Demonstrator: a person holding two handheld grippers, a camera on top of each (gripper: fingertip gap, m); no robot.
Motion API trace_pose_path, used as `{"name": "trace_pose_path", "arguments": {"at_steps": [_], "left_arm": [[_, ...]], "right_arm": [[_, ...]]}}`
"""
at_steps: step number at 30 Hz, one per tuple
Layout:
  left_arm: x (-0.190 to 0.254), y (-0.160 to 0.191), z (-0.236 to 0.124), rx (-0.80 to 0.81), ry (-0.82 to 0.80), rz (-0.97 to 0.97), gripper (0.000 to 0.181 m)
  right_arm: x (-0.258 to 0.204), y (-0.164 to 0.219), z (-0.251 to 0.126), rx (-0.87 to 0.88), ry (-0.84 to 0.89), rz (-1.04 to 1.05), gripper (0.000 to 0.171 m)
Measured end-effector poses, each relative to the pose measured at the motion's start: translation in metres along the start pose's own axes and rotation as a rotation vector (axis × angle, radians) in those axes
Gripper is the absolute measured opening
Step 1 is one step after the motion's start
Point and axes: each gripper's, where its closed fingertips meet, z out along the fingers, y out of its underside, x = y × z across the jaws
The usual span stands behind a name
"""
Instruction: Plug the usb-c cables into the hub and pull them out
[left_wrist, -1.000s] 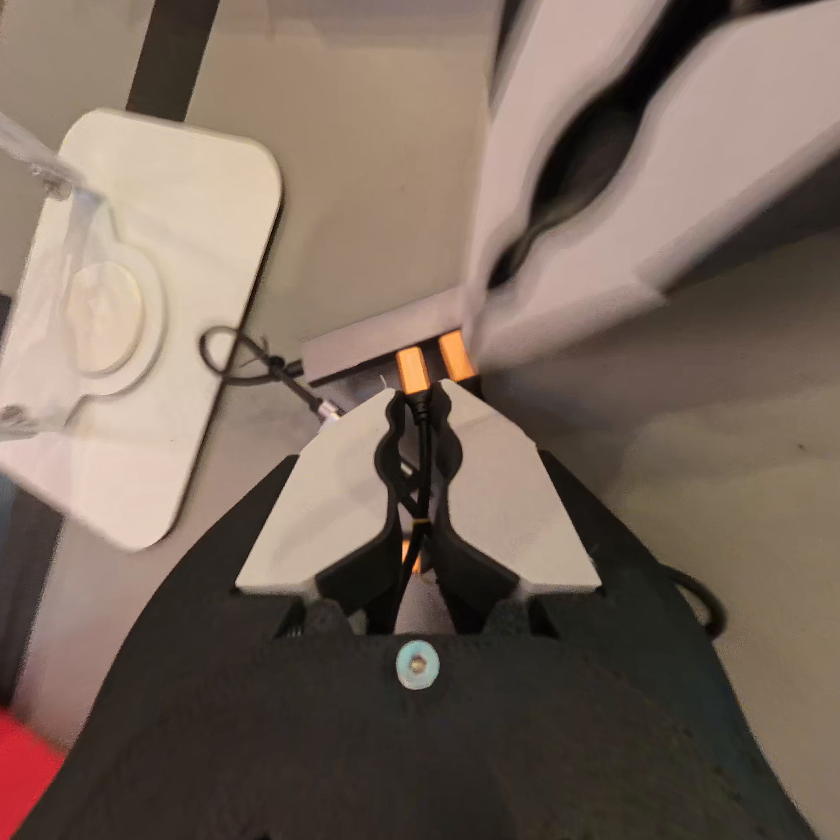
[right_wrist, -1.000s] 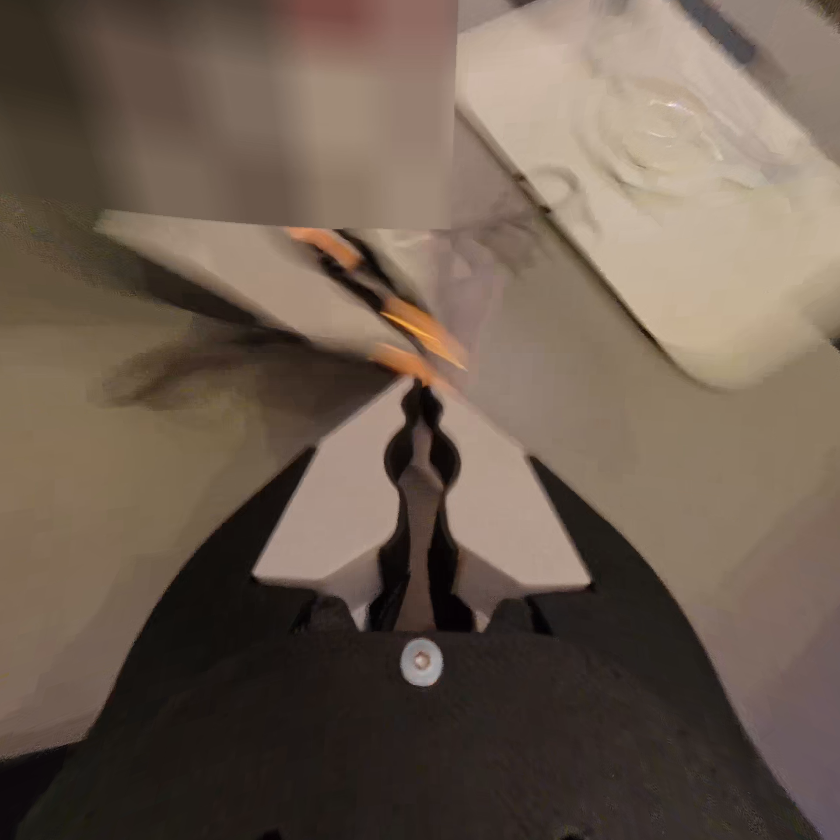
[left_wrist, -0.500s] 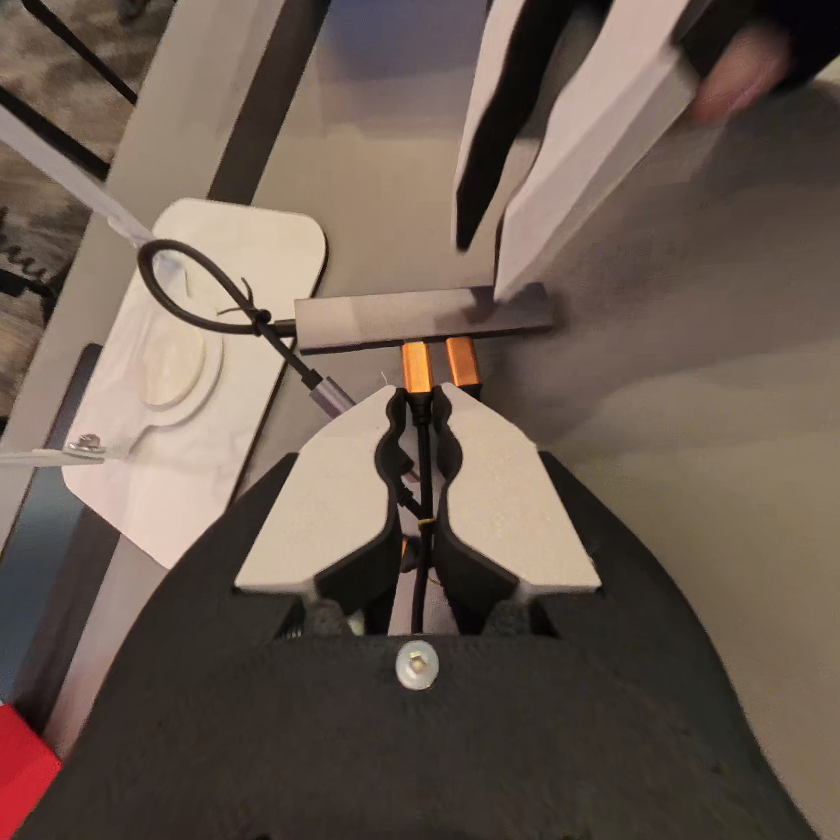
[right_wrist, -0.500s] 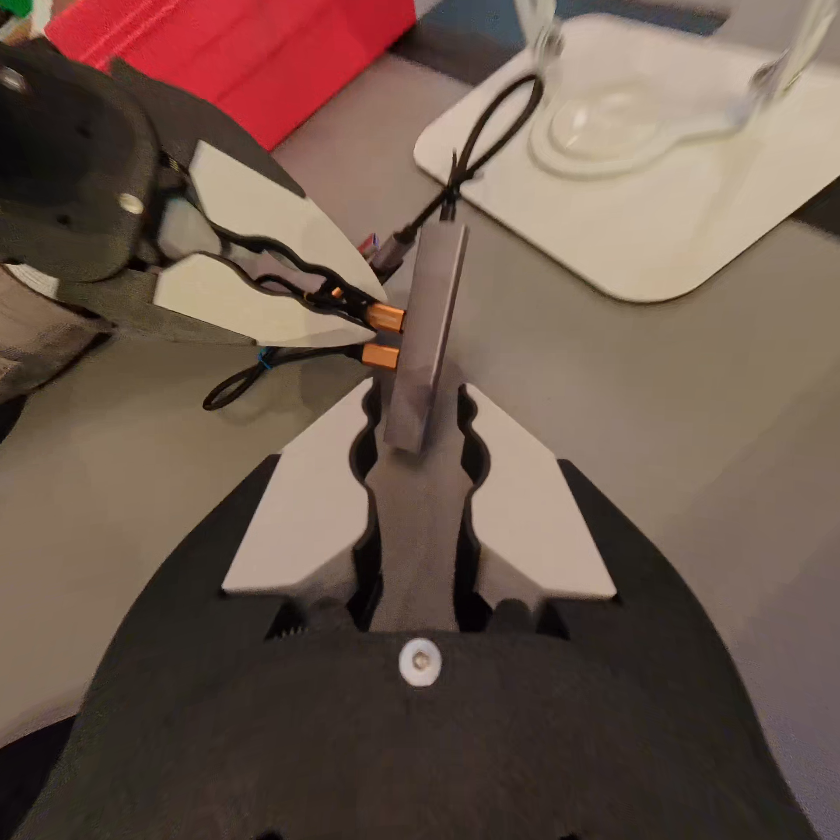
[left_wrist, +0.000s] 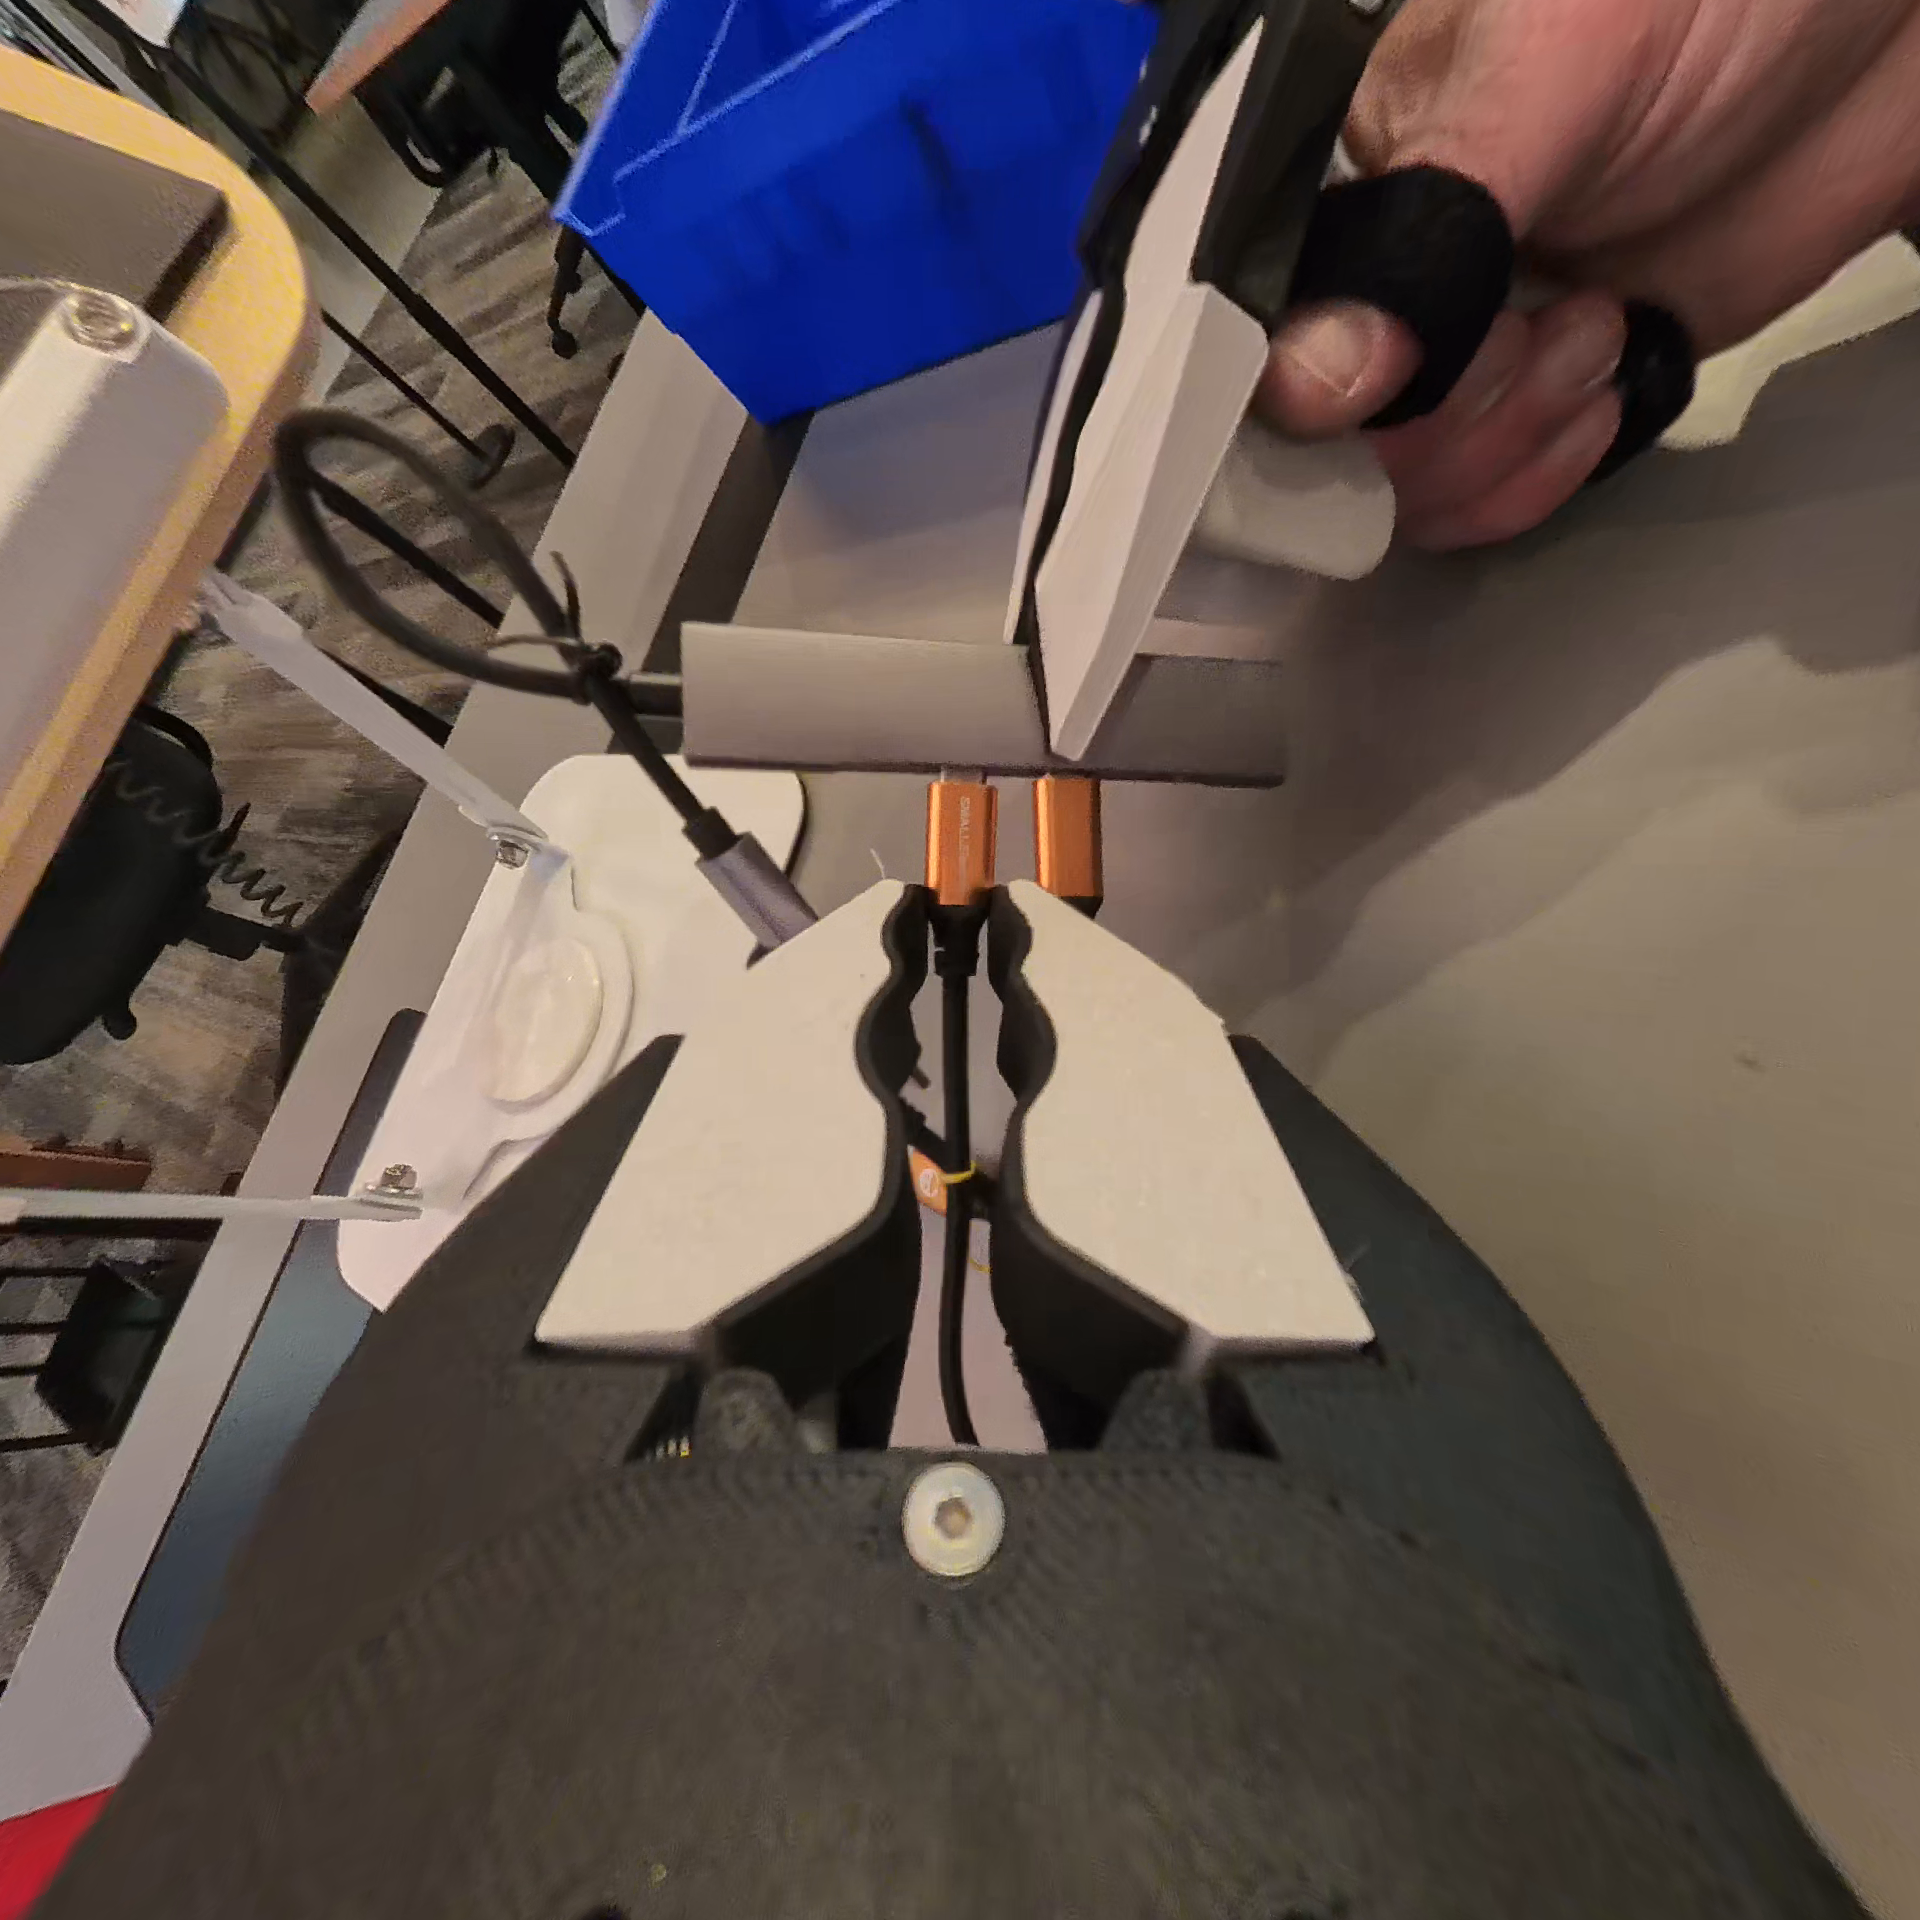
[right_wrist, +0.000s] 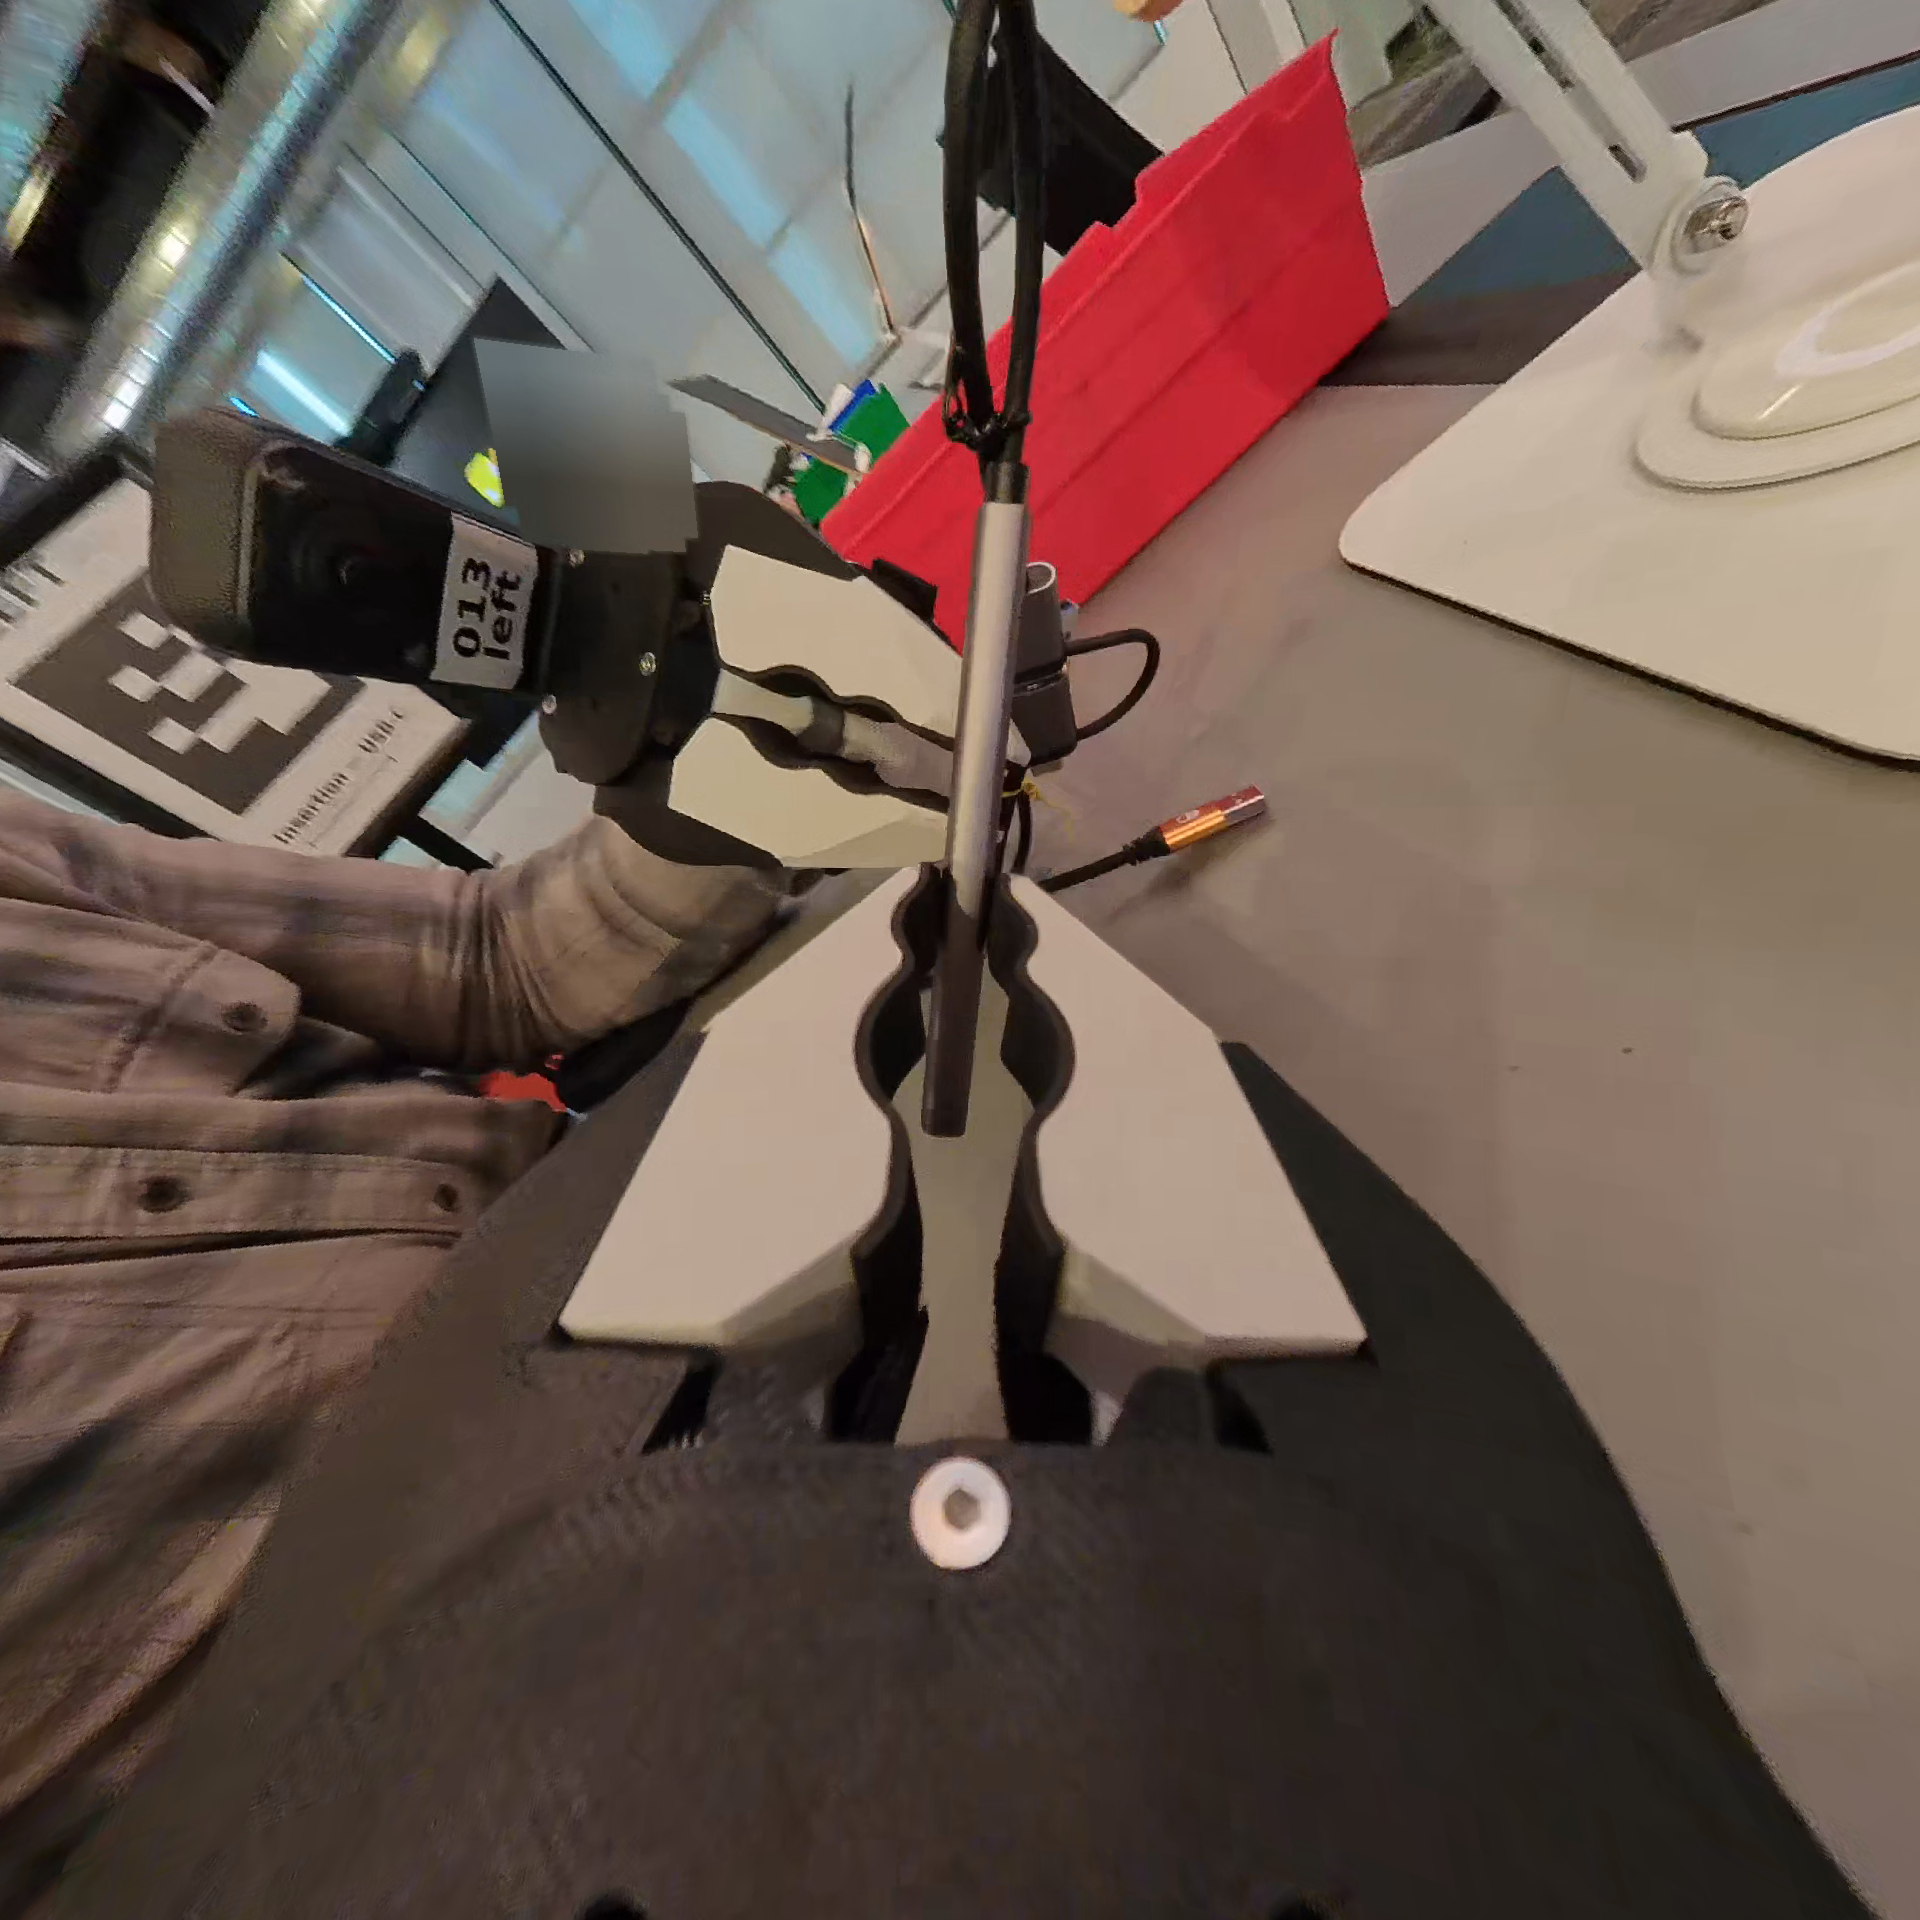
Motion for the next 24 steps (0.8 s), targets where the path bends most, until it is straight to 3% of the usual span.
{"name": "trace_pose_path", "arguments": {"at_steps": [17,24], "left_arm": [[0.004,0.004,-0.001,-0.065,-0.032,0.071,0.010],[0.002,-0.002,-0.008,-0.043,-0.020,0.121,0.012]], "right_arm": [[0.001,0.020,0.012,-0.108,0.026,-0.031,0.006],[-0.006,0.004,0.008,0.000,-0.051,-0.007,0.006]]}}
